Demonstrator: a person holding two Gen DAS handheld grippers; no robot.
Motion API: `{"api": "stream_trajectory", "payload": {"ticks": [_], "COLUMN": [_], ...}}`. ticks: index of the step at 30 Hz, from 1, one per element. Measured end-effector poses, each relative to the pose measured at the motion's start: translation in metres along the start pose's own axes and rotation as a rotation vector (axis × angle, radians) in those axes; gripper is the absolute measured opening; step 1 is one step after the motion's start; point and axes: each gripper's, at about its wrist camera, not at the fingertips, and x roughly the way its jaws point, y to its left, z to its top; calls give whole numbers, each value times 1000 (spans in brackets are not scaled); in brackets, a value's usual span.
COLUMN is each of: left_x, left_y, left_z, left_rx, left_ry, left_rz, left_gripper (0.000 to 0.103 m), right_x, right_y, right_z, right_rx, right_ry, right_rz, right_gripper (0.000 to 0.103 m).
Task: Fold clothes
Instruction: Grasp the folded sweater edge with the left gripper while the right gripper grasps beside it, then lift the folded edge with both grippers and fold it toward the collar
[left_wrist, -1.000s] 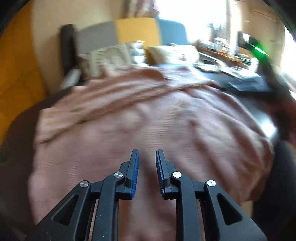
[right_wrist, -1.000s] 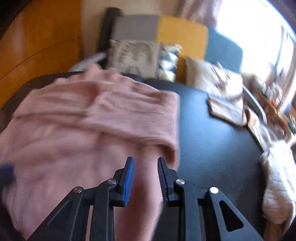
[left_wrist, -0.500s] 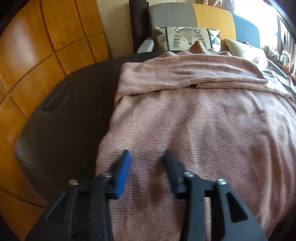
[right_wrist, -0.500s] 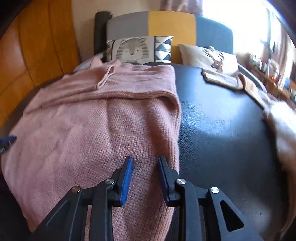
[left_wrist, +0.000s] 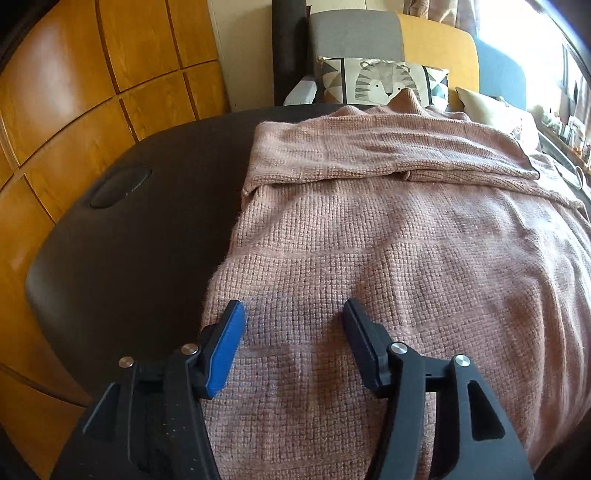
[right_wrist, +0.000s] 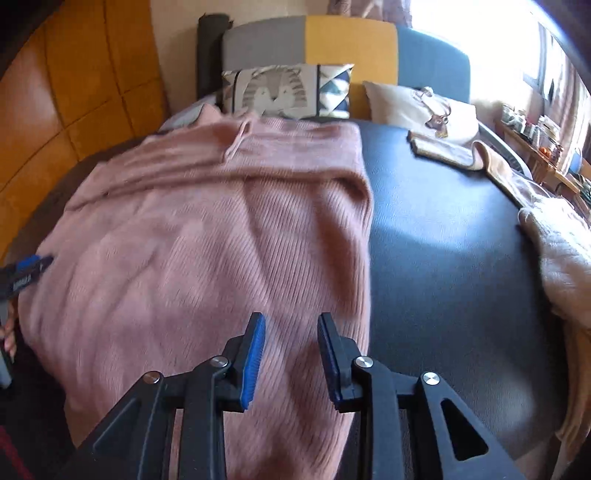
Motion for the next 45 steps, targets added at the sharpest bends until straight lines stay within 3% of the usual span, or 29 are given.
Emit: {"api": "stream_trajectory", "payload": {"ticks": [3,10,14,17,25,29,36,40,45], "left_x": [-2,-24,-42,-51,-38,-22,-2,8,23], "left_y": [3,38,49,59,105,104,82,66,56], "left_z": [-2,-21,-42,-55,-90,-99,-95,-92,-92], "left_rx": [-7,-96,-53,-31,-190,-260,-192,-136,-145], "left_ry": [2,45,44,68,255,329,397,447,506], "left_rz": [-18,-162,-206,-201,-239,-351,-484,-499,-526], "left_gripper": [60,60,60,60,60,60,60,60,60], "right_x": [0,-15,-28,-38,-37,-19,1,10,24], "right_y": [-4,-20,-41,-48,-47,-41,-26,-27,-22], "right_z": [-11,-26,-46,-56,-86,-92,-94,-96,-94], "right_rx": [5,83,221,271,308,345,294,293,271], "right_ry": [-17,-17,-39,-40,107,186,276,308,360], "right_rz": [4,63,164,189,284,335,343,352,384], "right_gripper": [29,29,29,31,32,34,38,38,39]}}
